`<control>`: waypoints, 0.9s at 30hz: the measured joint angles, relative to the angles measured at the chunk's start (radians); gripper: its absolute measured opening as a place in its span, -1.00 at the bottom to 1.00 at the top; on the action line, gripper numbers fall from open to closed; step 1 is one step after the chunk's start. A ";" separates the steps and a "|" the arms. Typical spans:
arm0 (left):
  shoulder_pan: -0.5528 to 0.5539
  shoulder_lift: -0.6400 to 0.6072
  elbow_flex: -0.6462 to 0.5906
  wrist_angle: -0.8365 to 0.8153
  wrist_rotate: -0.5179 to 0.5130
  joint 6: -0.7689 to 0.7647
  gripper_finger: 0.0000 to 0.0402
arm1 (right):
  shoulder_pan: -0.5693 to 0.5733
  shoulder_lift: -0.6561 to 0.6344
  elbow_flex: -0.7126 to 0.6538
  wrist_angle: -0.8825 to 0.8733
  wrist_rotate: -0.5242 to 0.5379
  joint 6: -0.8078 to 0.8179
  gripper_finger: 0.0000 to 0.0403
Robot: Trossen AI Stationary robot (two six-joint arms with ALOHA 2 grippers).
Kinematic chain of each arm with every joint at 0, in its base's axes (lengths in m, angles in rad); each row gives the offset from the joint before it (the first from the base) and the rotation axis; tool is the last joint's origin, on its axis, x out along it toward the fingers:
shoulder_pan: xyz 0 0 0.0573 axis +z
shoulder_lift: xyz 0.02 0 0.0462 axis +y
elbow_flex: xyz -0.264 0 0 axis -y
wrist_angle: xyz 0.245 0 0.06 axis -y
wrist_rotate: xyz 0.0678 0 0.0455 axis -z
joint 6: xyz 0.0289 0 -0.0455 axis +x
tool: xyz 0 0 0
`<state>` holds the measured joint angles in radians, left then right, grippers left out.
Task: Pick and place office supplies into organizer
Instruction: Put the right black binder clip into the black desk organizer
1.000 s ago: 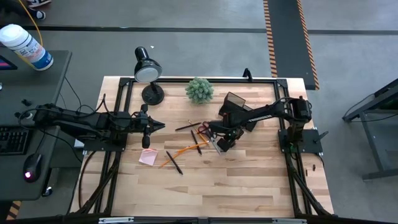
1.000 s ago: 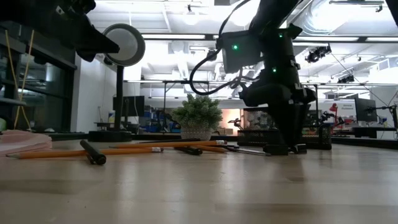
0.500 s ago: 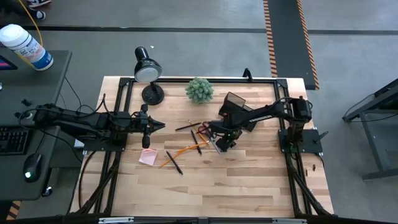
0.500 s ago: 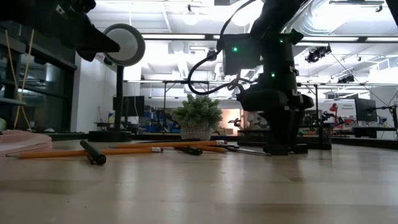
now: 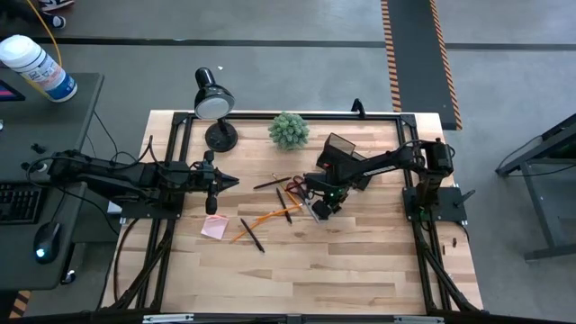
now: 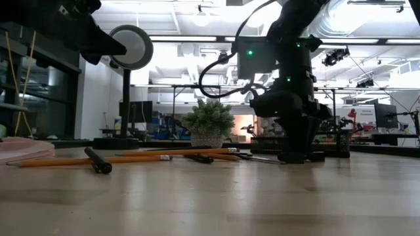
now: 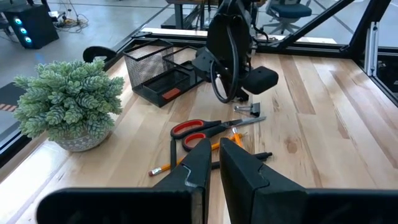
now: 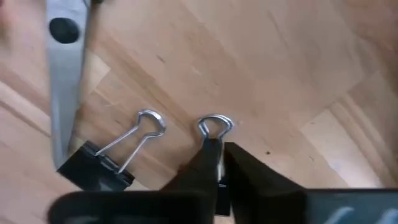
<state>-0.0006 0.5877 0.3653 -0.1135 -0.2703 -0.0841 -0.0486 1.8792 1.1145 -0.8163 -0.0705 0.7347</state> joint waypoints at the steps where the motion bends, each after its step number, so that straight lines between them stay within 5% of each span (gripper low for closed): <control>1: 0.000 0.000 0.000 0.000 0.000 0.000 -0.88 | 0.000 0.000 0.000 0.007 -0.004 0.000 -0.96; 15: 0.000 0.000 0.000 -0.001 0.000 -0.001 -0.88 | 0.000 0.008 0.158 -0.137 0.074 -0.065 -1.00; 27: 0.000 0.000 0.000 -0.001 0.000 -0.003 -0.88 | -0.082 0.006 0.358 -0.343 0.393 -0.224 -1.00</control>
<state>-0.0006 0.5877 0.3653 -0.1146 -0.2703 -0.0868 -0.1308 1.8854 1.4722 -1.1589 0.3224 0.5109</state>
